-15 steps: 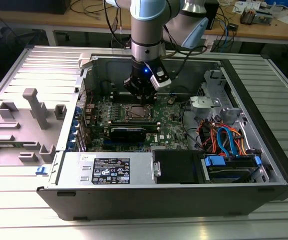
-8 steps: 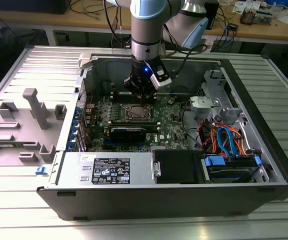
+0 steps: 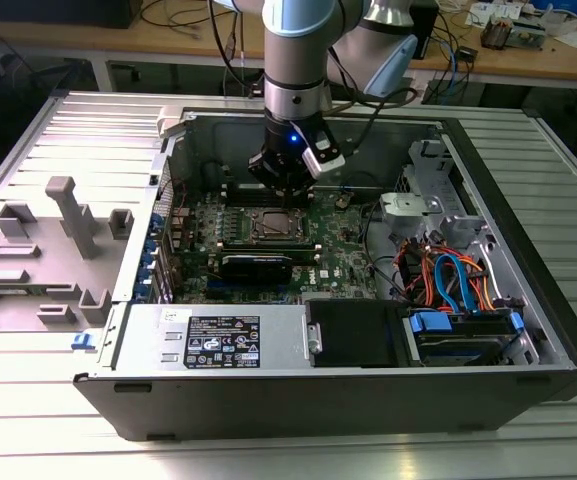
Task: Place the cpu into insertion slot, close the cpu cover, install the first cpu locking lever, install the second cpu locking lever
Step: 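Install the first cpu locking lever, then install the second cpu locking lever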
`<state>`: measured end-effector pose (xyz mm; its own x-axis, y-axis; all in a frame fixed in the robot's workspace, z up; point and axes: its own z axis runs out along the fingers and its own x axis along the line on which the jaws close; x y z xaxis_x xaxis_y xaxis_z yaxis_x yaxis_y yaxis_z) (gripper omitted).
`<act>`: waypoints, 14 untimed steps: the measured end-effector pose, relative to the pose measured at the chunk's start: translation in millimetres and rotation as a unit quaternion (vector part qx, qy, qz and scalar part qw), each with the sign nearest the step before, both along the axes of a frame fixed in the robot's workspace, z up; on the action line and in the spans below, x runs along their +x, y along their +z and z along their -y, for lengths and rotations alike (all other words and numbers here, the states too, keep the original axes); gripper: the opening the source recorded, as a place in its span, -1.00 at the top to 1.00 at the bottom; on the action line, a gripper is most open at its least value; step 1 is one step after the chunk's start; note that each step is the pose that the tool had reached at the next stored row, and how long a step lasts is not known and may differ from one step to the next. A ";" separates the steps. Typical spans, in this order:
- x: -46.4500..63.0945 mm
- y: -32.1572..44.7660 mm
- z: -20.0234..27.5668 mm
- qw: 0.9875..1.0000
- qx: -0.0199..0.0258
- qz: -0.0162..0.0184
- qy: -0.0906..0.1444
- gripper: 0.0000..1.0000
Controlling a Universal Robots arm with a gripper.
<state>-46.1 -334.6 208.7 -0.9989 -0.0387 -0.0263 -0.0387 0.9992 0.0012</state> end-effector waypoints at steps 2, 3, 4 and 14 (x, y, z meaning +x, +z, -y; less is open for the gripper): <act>0.0 0.0 0.0 1.000 0.000 0.000 0.000 0.79; 0.0 0.0 0.0 1.000 0.000 0.000 -0.001 0.79; 0.0 0.0 0.0 1.000 0.000 0.000 -0.001 0.79; 0.0 0.0 2.6 1.000 0.000 0.000 -0.001 0.79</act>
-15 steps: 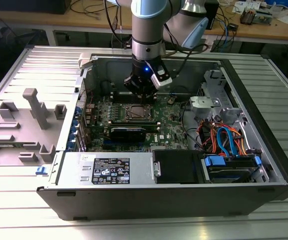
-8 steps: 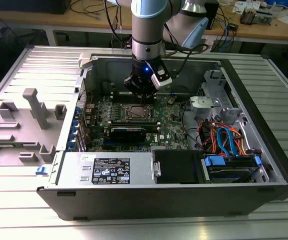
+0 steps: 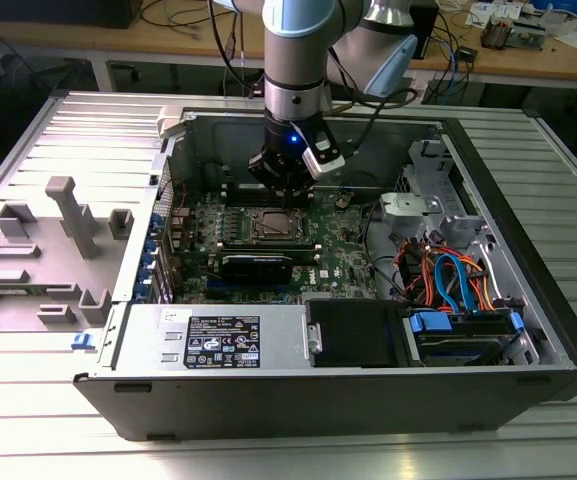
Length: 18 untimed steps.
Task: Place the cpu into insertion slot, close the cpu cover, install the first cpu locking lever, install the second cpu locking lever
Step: 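Install the second cpu locking lever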
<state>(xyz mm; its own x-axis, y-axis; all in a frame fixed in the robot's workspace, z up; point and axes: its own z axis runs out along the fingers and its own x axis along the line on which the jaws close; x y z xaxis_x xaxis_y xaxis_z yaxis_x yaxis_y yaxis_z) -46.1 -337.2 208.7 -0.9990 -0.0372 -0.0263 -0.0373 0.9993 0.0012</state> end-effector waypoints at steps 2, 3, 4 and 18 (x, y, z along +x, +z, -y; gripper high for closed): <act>0.0 0.6 2.9 1.000 0.000 0.000 0.000 0.79; -0.1 2.8 3.2 1.000 0.000 0.000 0.000 0.79; 0.0 4.3 3.3 1.000 0.000 0.000 0.000 0.79; 0.3 9.3 26.4 1.000 0.002 -0.001 0.000 0.79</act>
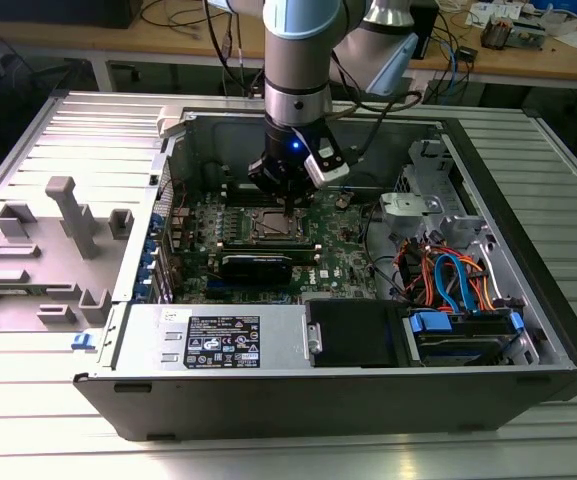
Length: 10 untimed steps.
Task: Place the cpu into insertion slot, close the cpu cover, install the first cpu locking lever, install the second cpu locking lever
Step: 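Install the second cpu locking lever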
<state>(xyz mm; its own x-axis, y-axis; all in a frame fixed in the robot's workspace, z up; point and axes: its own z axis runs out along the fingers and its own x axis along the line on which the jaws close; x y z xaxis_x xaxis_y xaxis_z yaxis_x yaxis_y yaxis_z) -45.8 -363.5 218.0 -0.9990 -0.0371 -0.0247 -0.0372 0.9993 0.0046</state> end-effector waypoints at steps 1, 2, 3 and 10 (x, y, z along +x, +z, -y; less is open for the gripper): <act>0.1 0.0 0.9 1.000 0.000 0.000 0.000 0.79; 0.9 0.0 1.9 1.000 0.000 0.000 0.000 0.79; 2.2 0.2 2.0 1.000 0.000 0.000 0.000 0.79; 5.4 6.3 3.9 1.000 0.000 -0.001 0.000 0.79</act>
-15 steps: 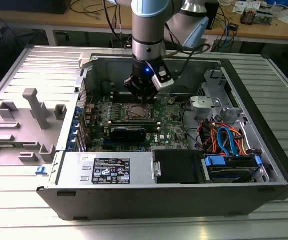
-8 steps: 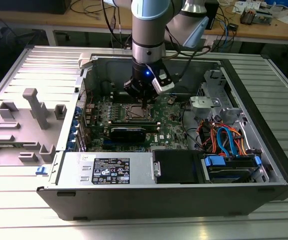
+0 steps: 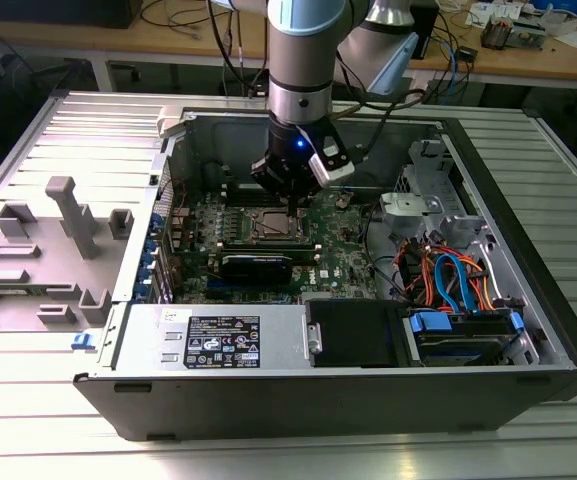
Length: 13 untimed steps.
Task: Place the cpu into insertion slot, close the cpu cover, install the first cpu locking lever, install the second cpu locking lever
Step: 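Install the second cpu locking lever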
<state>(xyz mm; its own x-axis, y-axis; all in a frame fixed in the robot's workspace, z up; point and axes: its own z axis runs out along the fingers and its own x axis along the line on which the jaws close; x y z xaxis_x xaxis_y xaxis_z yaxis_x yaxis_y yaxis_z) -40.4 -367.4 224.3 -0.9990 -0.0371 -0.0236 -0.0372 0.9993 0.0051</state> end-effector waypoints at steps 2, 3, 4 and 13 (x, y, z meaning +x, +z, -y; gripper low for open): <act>1.3 0.1 2.4 1.000 0.000 -0.001 0.000 0.79; 1.6 0.1 4.7 1.000 0.000 -0.001 0.000 0.79; 1.8 0.1 8.1 1.000 0.000 -0.002 0.000 0.79; 1.8 0.1 14.5 1.000 0.001 -0.002 0.000 0.79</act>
<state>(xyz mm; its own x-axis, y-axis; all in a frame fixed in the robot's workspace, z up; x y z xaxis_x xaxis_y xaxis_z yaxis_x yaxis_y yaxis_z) -38.6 -382.0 224.4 -0.9991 -0.0369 -0.0201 -0.0370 0.9993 0.0070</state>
